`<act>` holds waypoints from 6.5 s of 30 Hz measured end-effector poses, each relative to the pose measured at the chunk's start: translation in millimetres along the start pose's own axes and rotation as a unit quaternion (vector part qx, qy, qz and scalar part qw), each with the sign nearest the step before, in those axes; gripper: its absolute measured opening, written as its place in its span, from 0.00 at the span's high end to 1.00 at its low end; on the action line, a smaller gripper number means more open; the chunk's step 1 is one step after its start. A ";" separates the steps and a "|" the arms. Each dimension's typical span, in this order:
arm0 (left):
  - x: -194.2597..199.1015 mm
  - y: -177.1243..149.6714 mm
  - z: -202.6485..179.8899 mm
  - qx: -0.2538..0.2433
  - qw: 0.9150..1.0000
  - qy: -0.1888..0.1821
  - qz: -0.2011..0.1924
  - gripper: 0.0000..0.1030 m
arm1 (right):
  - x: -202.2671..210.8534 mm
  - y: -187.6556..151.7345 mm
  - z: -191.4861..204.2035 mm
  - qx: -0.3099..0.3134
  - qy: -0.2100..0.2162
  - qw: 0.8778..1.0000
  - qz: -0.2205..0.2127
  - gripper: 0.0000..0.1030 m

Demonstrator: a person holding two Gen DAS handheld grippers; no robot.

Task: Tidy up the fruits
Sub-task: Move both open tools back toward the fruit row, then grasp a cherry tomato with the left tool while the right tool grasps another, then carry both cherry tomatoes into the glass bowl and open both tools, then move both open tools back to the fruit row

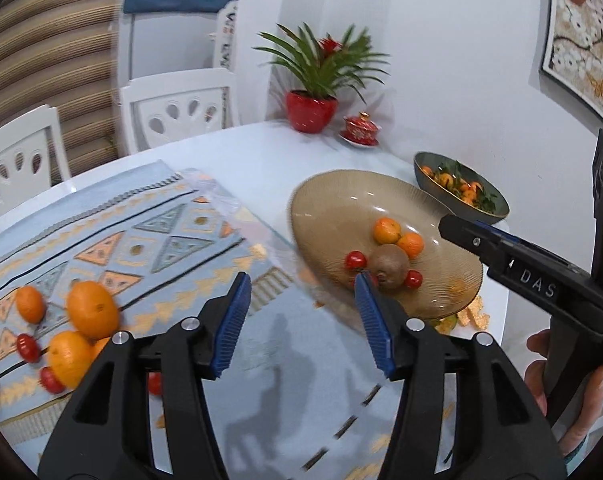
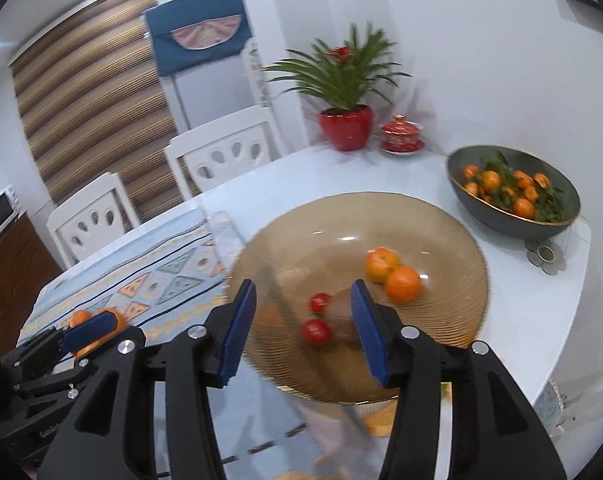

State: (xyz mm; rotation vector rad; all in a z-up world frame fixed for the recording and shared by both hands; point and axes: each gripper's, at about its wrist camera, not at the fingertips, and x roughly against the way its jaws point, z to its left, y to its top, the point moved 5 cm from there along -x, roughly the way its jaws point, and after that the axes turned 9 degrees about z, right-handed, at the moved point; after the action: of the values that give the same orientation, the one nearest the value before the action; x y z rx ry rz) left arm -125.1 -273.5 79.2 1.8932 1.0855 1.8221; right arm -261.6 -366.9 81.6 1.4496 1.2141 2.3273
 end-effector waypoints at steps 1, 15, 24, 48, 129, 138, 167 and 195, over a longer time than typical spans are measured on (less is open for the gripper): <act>6.4 -2.2 9.0 0.007 1.000 0.002 -0.004 0.47 | -0.3 -1.1 7.2 0.006 0.002 1.000 0.001 0.52; 61.8 -42.9 149.2 0.117 0.991 0.064 -0.029 0.38 | -45.2 -38.4 135.5 0.099 0.056 0.992 0.060 0.51; 49.3 -84.5 221.8 0.154 0.983 0.095 0.010 0.38 | -89.8 -69.6 193.9 0.152 0.075 0.980 0.102 0.47; 2.3 -111.1 228.6 0.112 0.987 0.093 0.074 0.35 | -121.4 -108.5 216.9 0.199 0.104 0.962 0.154 0.20; 39.4 -92.1 188.2 0.104 0.985 0.135 0.023 0.71 | -83.5 -94.7 189.1 0.172 0.101 0.977 0.072 0.75; 42.5 -12.0 66.7 0.000 0.996 0.083 -0.026 0.71 | -25.5 -22.6 75.9 0.074 0.066 0.995 0.012 0.75; -136.3 26.7 -73.8 -0.056 0.993 -0.035 0.096 0.71 | -89.7 5.3 -111.4 -0.039 -0.068 0.991 0.105 0.74; -47.4 22.7 -39.5 -0.025 0.999 -0.032 0.036 0.43 | -23.3 12.3 -63.8 -0.020 -0.059 0.996 0.058 0.73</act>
State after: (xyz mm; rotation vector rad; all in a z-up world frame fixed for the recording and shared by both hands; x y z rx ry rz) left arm -151.3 -332.4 66.3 1.9699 0.9547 1.7966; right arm -297.2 -422.2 60.8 1.6593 1.0728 2.2862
